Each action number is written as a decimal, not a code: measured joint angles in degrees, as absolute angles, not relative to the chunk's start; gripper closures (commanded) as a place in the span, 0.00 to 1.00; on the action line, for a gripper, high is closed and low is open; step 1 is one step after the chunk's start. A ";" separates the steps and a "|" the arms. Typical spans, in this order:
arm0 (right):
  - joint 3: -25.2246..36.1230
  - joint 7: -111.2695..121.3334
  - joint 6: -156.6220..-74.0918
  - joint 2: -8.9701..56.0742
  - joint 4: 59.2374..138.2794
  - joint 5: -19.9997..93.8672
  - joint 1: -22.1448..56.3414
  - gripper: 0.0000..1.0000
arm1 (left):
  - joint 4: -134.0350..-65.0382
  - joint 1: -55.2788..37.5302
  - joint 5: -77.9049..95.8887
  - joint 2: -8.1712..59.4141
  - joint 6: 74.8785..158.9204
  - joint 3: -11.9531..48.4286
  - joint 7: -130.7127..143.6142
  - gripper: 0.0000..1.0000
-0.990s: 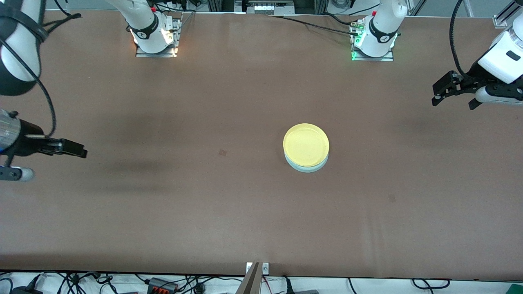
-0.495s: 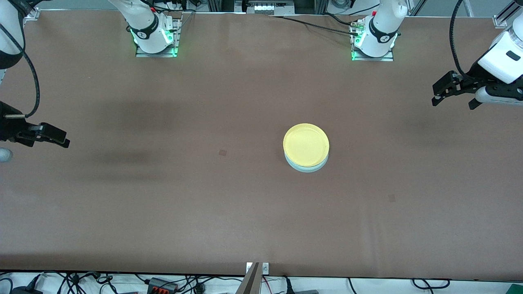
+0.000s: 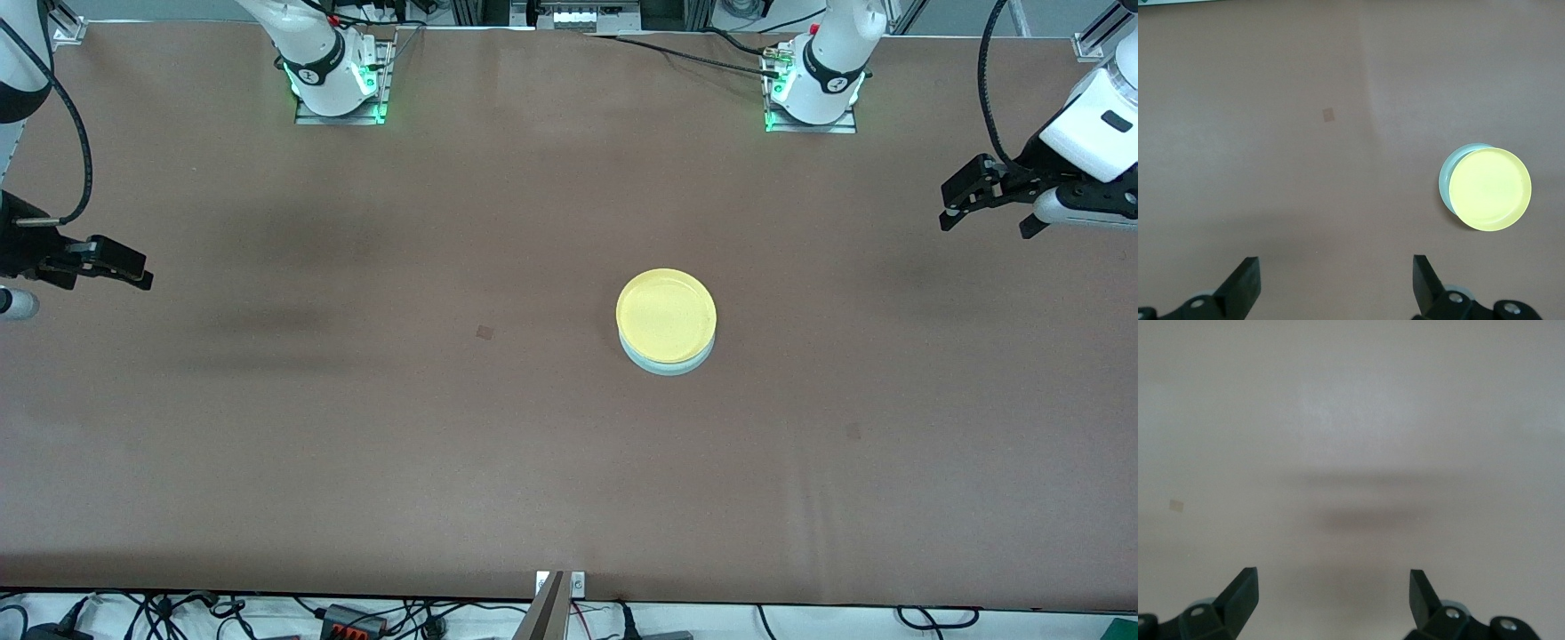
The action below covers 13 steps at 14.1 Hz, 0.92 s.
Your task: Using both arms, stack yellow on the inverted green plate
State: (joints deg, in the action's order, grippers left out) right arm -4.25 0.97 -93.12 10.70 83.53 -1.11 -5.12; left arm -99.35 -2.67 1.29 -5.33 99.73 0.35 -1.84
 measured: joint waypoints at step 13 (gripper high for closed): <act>-4.87 0.52 -98.34 -0.67 98.11 -1.18 -5.31 0.00 | -99.35 -2.67 1.29 -5.33 99.72 0.35 -1.84 0.00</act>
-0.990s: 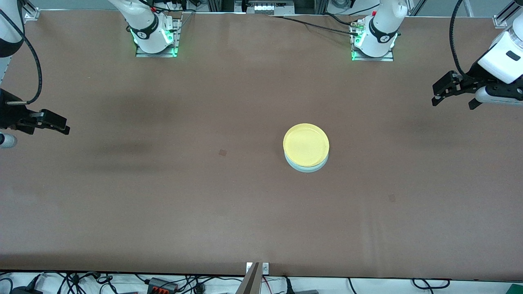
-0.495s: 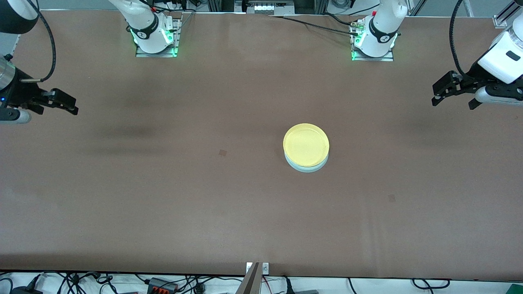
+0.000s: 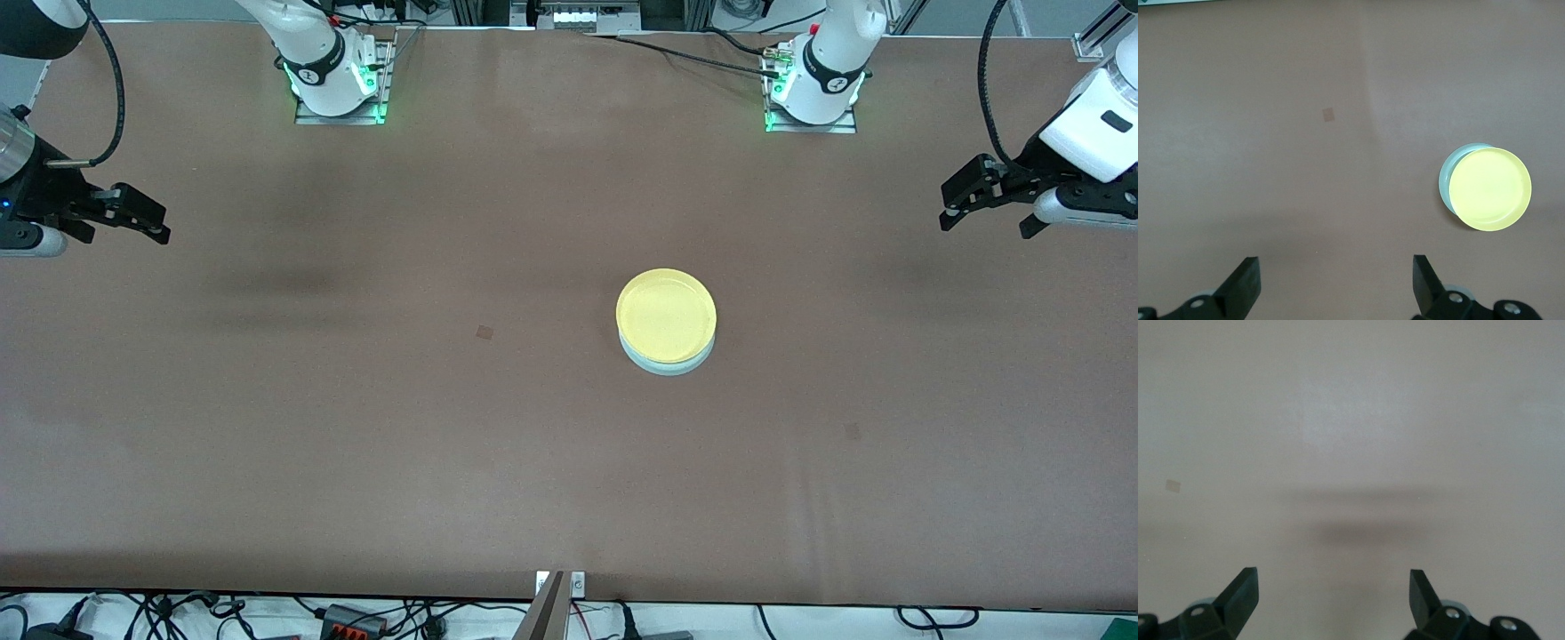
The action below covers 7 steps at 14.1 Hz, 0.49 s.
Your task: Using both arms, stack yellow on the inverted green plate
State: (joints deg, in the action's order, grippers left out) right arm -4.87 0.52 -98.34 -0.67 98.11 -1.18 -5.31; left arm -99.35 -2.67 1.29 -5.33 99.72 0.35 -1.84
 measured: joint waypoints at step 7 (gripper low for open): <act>-4.97 0.52 -98.39 -0.51 98.04 -1.17 -4.47 0.00 | -99.34 -2.64 1.29 -5.33 99.21 0.29 -1.84 0.00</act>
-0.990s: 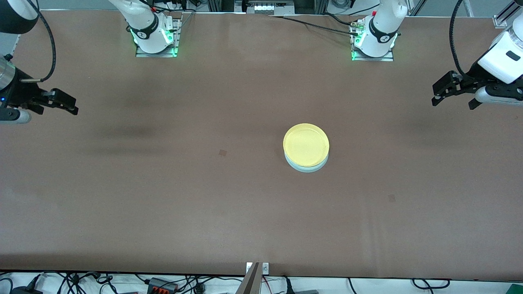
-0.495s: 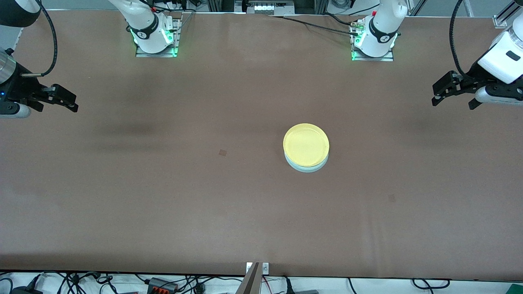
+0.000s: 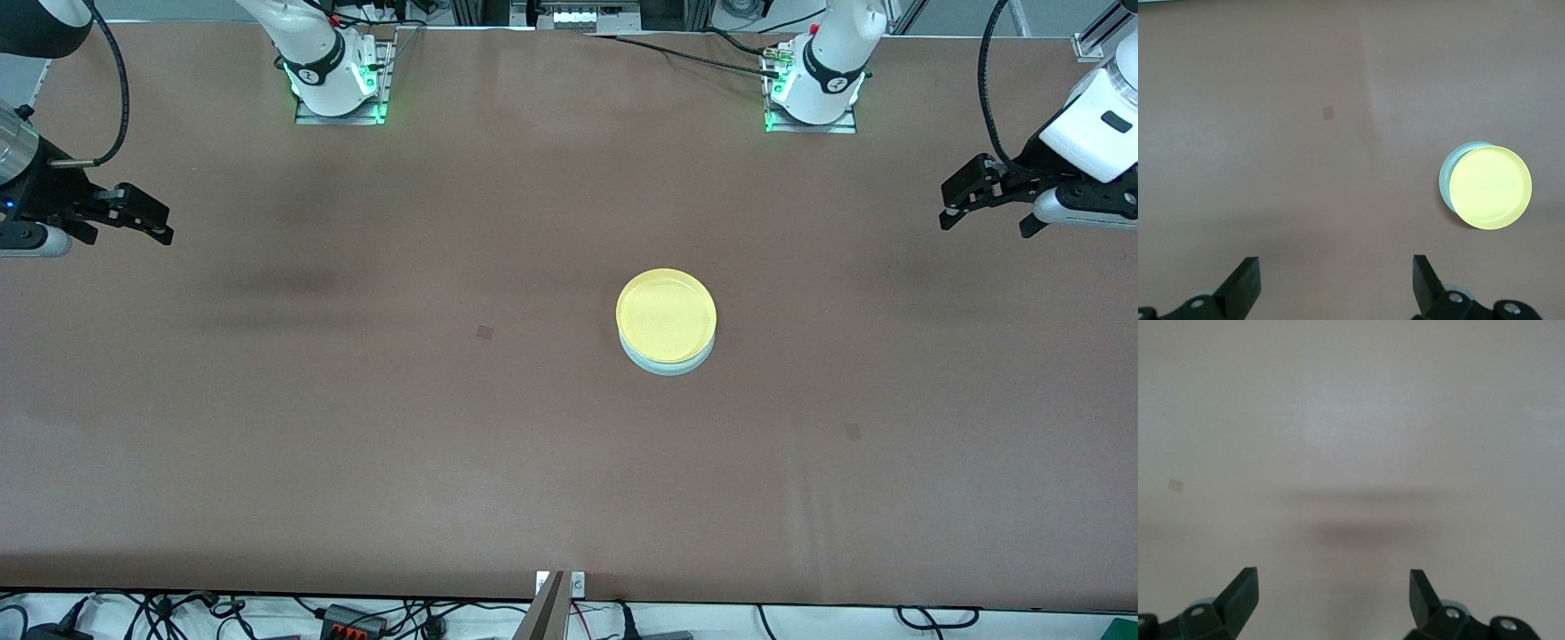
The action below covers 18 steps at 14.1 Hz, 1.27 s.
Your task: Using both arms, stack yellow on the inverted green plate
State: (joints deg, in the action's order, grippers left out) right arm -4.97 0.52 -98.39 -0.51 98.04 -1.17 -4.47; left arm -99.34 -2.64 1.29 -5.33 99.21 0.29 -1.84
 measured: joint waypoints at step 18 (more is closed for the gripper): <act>-3.16 0.42 -97.02 -0.51 98.44 -1.18 -3.47 0.00 | -99.34 -2.74 1.29 -5.33 98.93 0.43 -1.84 0.00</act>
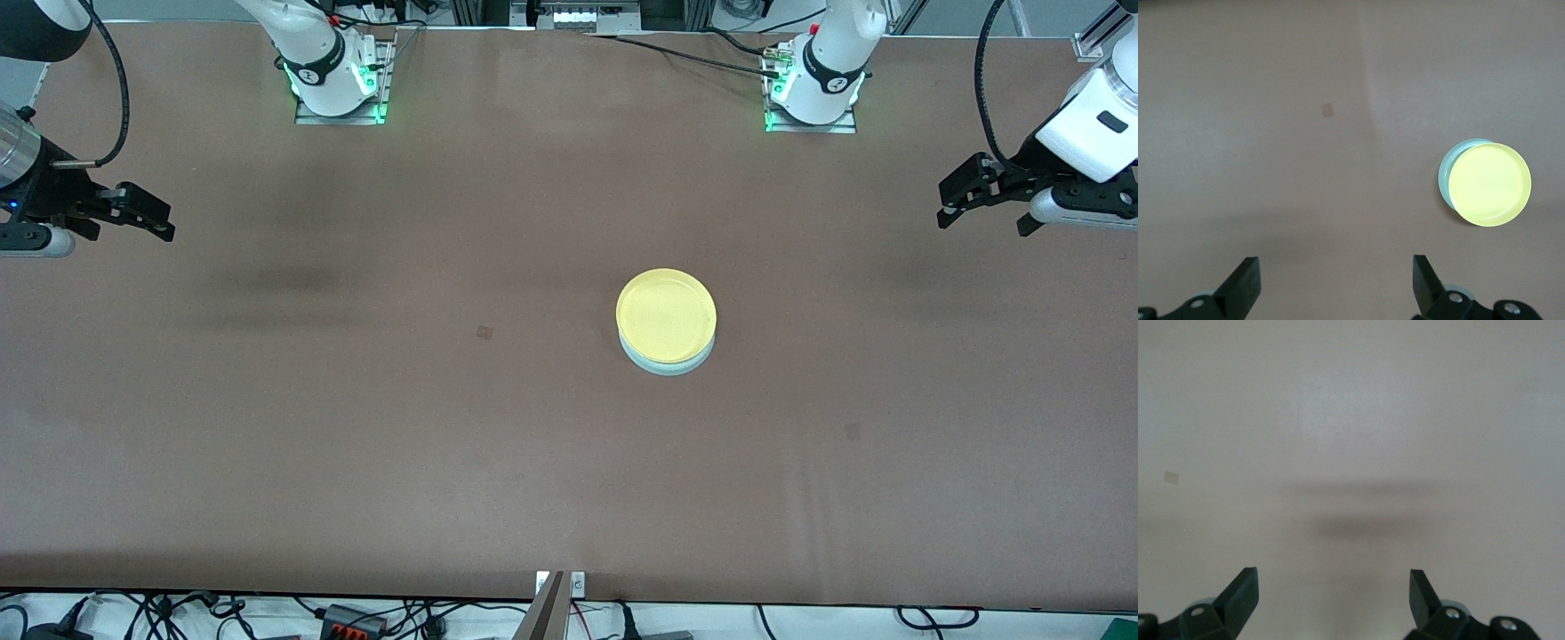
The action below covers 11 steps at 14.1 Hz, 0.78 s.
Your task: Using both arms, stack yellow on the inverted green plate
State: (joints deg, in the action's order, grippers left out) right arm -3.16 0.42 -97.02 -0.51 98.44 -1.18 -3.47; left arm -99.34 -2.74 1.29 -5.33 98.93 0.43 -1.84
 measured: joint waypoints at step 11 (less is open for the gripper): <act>-3.20 0.43 -97.55 -3.67 102.35 -1.18 -3.43 0.00 | -99.34 -2.75 1.29 -5.32 98.92 0.43 -1.84 0.00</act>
State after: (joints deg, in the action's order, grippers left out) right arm -3.20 0.43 -97.55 -3.67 102.35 -1.18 -3.43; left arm -99.34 -2.75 1.29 -5.32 98.92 0.43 -1.84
